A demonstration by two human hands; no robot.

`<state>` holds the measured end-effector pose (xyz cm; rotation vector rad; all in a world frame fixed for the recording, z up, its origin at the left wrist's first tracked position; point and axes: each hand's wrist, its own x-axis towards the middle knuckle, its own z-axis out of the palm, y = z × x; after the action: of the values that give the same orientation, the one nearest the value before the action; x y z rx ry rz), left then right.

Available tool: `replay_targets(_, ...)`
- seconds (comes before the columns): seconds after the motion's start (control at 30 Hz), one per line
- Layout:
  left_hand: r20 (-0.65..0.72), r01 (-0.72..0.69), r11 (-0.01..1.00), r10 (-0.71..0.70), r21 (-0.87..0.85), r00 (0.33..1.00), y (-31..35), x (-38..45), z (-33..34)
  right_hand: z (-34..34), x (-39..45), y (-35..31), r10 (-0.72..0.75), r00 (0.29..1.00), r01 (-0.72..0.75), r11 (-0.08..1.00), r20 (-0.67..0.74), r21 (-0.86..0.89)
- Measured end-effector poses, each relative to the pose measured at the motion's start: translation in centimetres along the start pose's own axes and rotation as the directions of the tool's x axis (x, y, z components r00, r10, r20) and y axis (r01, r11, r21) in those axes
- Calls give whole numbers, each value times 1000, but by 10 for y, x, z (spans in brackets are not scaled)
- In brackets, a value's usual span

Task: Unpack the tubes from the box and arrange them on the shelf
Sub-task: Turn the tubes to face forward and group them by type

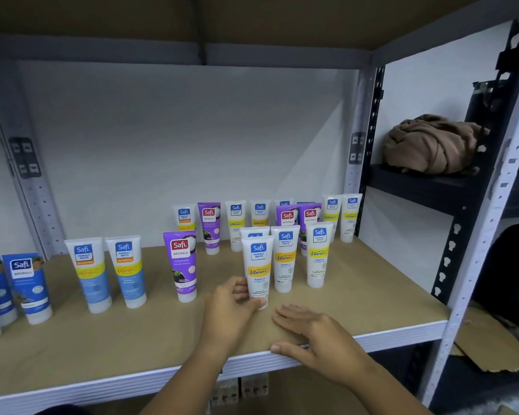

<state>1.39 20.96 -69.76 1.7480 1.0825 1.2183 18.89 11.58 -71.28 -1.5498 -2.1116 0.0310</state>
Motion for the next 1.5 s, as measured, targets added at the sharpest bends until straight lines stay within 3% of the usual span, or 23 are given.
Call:
replay_targets(0.1,-19,-10,1000,10,5,1000,0,-5,0,-8,1,-3,-1,1000,0,999,23,33)
replay_targets(0.17,-103,-24,1000,23,-9,994,4,-9,-1,-17,2,-5,36,999,-36,997,5,75)
replay_targets(0.27,-285,-166,986,158,-3,946,23,-4,-7,-39,10,-1,97,988,-82,989,-118,122)
replay_targets(0.37,-336,-335,942,317,6,887,60,23,-17,-74,35,5,63,950,-33,994,-305,103)
replay_targets(0.47,-210,-407,905,424,122,881,97,68,-18,-115,73,17,26,892,-14,999,-451,30)
replay_targets(0.53,-82,-392,894,417,217,905,115,102,-13,-139,102,32,29,891,-49,998,-453,-32)
replay_targets(0.73,239,-372,804,291,463,926,133,187,25,-164,174,93,259,932,-310,932,-254,-188)
replay_targets(0.83,358,-360,760,179,540,916,127,219,47,-157,197,119,326,935,-353,890,-140,-289)
replay_targets(0.97,483,-369,697,37,615,875,112,238,66,-146,216,141,351,935,-351,888,-54,-297)
replay_targets(1.23,475,-363,721,55,589,878,109,244,68,-149,219,142,331,943,-328,914,-27,-240)
replay_targets(1.5,351,-372,744,196,555,916,167,226,21,-204,214,83,220,957,-265,931,-191,-253)
